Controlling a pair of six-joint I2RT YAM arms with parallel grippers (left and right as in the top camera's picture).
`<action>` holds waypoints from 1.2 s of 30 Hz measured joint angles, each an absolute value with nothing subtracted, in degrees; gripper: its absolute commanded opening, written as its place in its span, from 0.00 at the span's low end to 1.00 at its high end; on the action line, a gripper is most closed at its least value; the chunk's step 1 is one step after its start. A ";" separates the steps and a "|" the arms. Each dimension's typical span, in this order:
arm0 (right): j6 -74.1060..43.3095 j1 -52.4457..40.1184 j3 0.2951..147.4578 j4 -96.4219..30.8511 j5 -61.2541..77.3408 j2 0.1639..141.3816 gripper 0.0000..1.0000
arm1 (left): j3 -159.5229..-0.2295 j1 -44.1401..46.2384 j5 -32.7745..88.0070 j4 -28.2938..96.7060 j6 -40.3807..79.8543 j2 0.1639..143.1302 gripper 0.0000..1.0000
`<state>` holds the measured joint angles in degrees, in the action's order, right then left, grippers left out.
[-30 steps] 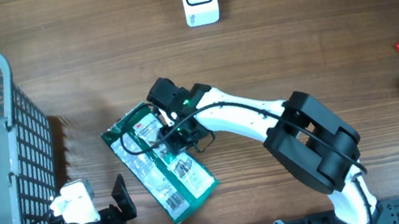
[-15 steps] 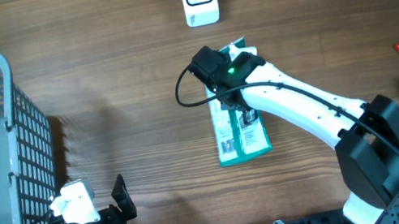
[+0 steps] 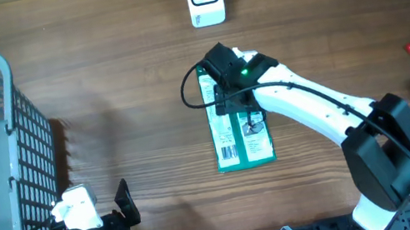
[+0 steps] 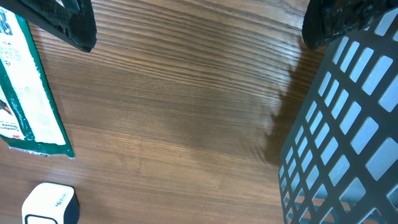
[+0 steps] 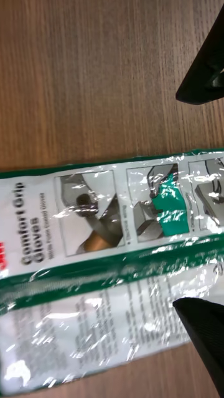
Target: Scan the item barcode
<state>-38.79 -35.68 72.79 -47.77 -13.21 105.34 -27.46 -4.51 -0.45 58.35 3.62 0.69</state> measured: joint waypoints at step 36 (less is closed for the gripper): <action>-26.15 -26.85 73.71 -47.53 3.97 113.58 0.81 | -27.46 -4.51 -0.45 58.33 3.75 0.69 1.00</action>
<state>-26.15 -26.85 73.71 -47.53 3.97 113.58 -27.46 -4.51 -0.45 58.33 3.75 0.69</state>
